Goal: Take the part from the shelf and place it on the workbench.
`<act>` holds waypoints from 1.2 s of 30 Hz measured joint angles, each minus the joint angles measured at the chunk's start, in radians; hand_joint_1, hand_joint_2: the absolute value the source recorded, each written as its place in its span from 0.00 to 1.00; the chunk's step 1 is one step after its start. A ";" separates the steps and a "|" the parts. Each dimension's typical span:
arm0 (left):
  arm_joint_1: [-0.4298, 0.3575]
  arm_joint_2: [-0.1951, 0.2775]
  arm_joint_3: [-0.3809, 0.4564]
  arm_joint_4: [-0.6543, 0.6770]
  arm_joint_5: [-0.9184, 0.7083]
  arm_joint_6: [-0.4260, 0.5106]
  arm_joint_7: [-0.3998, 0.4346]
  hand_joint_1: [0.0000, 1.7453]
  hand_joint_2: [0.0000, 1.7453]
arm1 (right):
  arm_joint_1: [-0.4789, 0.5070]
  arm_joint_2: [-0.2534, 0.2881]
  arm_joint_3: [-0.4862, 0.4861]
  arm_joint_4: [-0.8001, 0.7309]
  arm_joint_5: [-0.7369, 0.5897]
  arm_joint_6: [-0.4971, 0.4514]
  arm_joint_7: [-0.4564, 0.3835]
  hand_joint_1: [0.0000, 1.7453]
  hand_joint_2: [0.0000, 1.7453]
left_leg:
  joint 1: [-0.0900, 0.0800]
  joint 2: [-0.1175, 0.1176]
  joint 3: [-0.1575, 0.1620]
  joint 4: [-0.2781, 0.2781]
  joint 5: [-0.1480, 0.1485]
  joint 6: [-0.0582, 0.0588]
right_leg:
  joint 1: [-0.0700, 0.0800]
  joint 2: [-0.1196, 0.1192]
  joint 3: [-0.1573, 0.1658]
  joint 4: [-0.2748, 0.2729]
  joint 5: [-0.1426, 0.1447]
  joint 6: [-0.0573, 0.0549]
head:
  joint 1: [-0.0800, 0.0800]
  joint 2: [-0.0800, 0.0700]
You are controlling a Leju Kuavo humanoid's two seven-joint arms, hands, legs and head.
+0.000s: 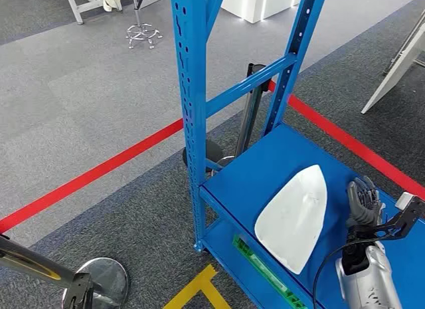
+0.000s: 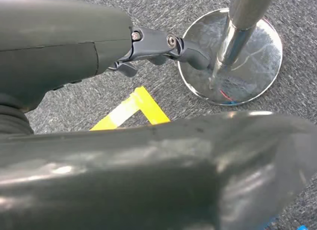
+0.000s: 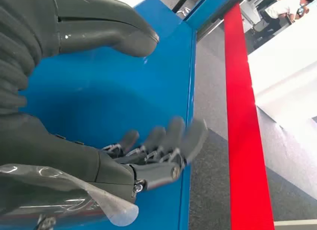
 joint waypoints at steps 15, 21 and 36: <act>0.005 0.000 0.000 0.000 0.029 -0.003 -0.028 0.00 0.00 | 0.130 0.057 0.113 -0.221 0.728 -0.373 -0.175 0.00 1.00 | -0.001 -0.002 -0.010 0.000 0.002 -0.001 | 0.000 -0.002 0.002 0.003 0.002 0.001 | 0.000 0.000; 0.012 0.001 0.000 0.000 0.039 -0.006 -0.036 0.00 0.00 | 0.191 0.090 0.217 -0.356 1.095 -0.518 -0.194 0.00 1.00 | 0.000 -0.002 -0.010 -0.002 0.002 -0.001 | 0.000 -0.003 0.001 0.003 0.000 -0.001 | 0.000 0.000; 0.016 0.002 0.000 0.000 0.047 -0.006 -0.039 0.00 0.00 | 0.253 0.120 0.340 -0.461 0.974 -0.404 -0.153 0.00 1.00 | 0.000 -0.002 -0.012 -0.002 0.002 -0.001 | 0.000 -0.003 0.000 0.003 -0.001 -0.002 | 0.000 0.000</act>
